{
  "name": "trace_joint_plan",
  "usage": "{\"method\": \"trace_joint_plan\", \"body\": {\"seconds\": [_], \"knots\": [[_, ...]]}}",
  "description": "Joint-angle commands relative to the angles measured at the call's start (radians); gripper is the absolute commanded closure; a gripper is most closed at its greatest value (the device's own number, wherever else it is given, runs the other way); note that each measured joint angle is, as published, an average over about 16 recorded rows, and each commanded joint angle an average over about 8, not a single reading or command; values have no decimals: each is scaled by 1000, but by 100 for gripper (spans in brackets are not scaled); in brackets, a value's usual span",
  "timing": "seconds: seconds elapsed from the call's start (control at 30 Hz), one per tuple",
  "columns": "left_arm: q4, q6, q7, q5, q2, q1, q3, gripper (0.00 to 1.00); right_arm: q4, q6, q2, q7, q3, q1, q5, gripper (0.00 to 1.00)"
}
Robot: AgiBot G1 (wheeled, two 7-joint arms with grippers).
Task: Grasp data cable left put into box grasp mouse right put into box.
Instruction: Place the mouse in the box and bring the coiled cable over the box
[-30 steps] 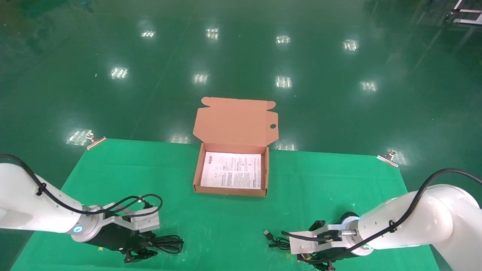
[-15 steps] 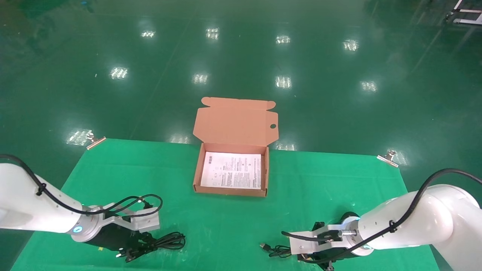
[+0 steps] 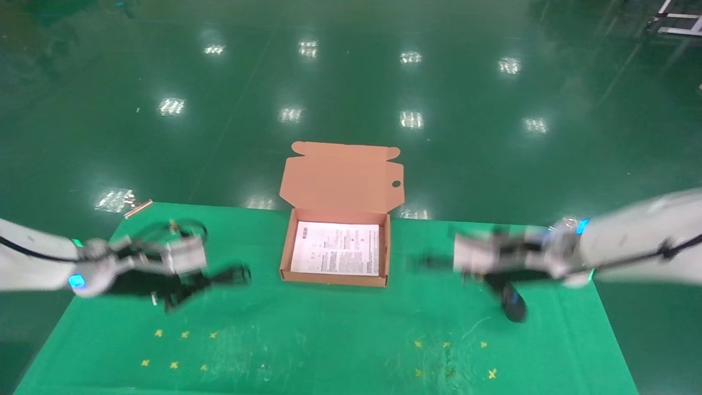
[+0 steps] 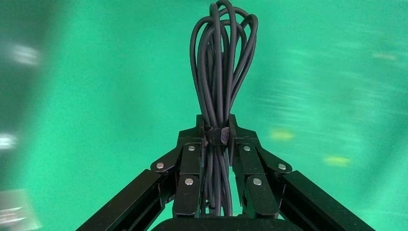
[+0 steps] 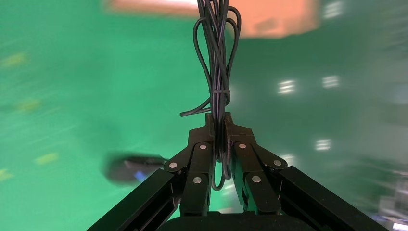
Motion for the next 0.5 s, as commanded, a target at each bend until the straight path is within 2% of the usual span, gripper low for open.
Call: {"method": "trace_joint_plan", "body": {"seconds": [0.03, 0.23, 0.5], "knots": [[-99, -41, -20, 11, -33, 4, -9, 100, 51, 18, 21, 29, 21, 37, -24, 100], [-359, -170, -162, 115, -60, 51, -36, 100, 2, 137, -76, -27, 58, 129, -12, 100], [-517, -262, -284, 276, -27, 64, -53, 100, -234, 274, -233, -220, 86, 252, 75, 100]]}}
